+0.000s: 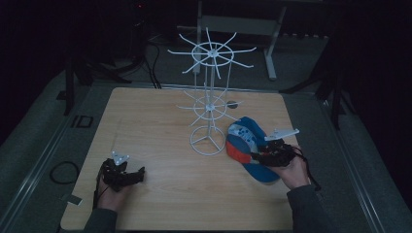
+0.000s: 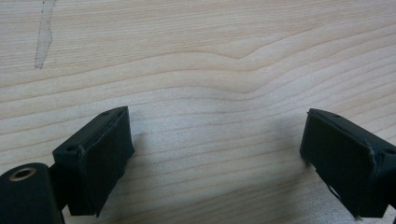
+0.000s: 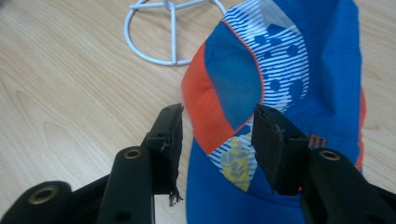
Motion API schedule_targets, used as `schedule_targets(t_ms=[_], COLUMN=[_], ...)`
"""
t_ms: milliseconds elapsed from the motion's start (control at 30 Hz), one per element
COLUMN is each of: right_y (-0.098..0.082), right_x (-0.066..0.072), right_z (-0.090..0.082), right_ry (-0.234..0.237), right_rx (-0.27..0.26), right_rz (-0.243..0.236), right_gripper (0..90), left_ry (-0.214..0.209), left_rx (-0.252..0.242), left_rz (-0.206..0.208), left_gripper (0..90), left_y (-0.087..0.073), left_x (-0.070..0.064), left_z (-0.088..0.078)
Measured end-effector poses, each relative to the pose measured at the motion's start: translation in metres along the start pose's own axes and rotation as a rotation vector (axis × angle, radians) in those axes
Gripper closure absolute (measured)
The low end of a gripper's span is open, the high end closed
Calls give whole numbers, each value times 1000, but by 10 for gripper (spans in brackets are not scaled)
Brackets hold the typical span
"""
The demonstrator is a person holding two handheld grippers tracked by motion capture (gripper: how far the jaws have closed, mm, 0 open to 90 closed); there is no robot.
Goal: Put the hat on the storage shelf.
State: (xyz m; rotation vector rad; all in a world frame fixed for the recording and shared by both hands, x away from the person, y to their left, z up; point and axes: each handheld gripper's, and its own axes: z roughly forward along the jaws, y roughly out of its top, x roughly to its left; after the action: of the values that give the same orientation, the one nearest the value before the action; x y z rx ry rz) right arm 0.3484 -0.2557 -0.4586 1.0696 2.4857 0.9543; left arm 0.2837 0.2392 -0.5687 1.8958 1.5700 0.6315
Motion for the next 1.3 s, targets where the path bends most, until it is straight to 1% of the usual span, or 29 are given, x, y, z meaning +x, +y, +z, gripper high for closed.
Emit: schedule_targets(t_ms=[67,167,533,667,700,933,1133,1300], right_y=[2,6,18,21,22,28,36,43], right_x=[-3,-10,-34,-40,-41,-52,-58,-63], right_z=[0,0,10,13,15,20,27,33], right_ry=[0,-7,-40,-49,-56,-89,-99,-98], right_rx=[4,9,47,57,61,72,95,116], right_rz=[4,-5,28,34,41,51,64,78], right_gripper=[530,530,527,522,520,505,473,421], left_ry=[0,0,0,0,0,-1,-1,-1], left_rx=[1,0,0,-1,1,2,2,2], left_rz=[1,0,0,-1,1,2,2,2], left_gripper=[97,97,97,97,97,97,97,97], left_y=[0,0,0,0,0,0,0,0], left_x=[0,0,0,0,0,0,0,0], left_z=[0,0,0,0,0,0,0,0])
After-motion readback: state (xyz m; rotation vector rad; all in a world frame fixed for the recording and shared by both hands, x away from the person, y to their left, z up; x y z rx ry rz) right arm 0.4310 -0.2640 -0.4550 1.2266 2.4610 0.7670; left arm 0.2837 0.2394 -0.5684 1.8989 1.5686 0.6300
